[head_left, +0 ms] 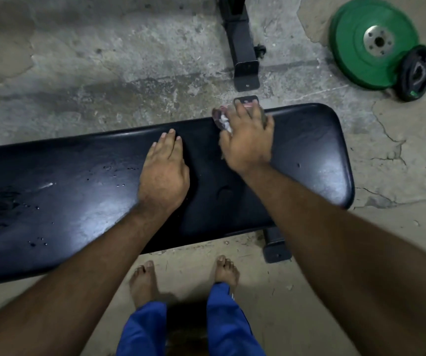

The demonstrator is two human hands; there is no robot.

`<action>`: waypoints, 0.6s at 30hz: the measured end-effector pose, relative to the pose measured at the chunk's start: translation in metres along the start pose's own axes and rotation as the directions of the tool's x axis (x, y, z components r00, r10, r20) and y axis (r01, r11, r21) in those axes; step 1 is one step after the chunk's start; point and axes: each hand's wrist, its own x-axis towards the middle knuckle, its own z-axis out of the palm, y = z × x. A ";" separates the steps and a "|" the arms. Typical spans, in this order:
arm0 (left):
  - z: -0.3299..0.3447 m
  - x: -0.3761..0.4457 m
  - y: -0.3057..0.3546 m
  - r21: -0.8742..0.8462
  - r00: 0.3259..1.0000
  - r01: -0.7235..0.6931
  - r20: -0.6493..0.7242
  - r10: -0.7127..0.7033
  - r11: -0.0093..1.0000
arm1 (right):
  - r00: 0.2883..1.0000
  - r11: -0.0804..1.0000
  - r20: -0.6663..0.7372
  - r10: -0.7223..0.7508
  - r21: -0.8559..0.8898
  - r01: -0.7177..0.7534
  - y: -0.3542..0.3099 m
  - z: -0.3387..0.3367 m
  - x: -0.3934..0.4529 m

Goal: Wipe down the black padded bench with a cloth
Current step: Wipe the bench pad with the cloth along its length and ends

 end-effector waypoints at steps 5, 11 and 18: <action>-0.002 -0.001 -0.009 -0.006 0.999 -0.043 0.023 0.043 0.999 | 0.933 0.933 0.028 -0.359 -0.025 0.360 -0.014 0.014 -0.036; 0.000 -0.013 -0.015 0.018 0.998 -0.061 0.027 0.060 0.998 | 0.991 0.990 -0.042 -0.128 0.050 0.130 -0.040 0.019 -0.040; 0.002 -0.033 -0.017 -0.025 0.996 -0.078 0.038 0.079 0.997 | 0.997 0.999 -0.079 0.012 0.040 -0.009 -0.035 0.023 -0.077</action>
